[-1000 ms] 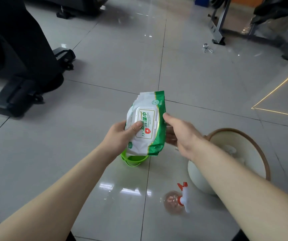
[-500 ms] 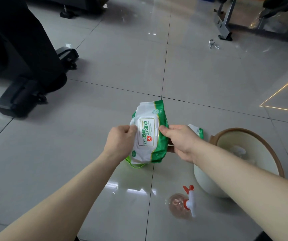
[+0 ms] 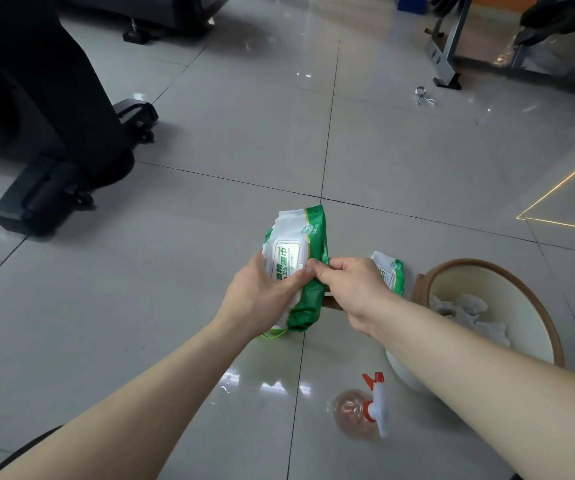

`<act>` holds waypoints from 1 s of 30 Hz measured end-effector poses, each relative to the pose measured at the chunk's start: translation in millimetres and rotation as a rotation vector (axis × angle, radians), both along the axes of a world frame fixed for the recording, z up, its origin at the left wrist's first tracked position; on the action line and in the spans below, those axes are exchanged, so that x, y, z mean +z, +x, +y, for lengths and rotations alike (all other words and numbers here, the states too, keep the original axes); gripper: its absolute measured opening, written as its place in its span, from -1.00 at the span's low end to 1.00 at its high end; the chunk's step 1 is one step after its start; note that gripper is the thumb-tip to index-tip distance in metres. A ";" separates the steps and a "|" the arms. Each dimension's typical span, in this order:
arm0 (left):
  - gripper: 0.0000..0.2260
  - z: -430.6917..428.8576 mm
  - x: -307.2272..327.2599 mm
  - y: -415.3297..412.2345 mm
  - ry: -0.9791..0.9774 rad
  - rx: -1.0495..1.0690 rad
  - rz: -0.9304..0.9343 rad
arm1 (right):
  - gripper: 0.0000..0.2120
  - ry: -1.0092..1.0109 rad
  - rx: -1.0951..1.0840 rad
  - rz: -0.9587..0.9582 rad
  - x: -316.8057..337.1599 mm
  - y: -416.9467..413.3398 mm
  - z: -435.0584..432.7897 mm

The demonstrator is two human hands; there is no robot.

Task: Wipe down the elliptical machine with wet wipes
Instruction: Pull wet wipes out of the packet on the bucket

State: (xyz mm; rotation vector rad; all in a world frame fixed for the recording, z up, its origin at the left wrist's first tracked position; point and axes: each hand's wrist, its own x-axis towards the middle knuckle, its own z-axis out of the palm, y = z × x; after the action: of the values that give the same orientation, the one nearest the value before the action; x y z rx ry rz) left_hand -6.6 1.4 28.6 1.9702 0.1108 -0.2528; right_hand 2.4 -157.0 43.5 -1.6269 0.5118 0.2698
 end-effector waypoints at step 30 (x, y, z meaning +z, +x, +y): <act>-0.70 23.2 11.1 13.6 -0.242 0.190 0.151 | -0.78 0.082 -0.077 0.071 -9.4 12.4 -3.2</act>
State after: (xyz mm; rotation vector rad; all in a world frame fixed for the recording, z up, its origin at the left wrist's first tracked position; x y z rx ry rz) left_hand 7.0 24.6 39.7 1.6864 0.3473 -0.2767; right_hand 14.9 -160.1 34.1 -1.5190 0.6087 0.2882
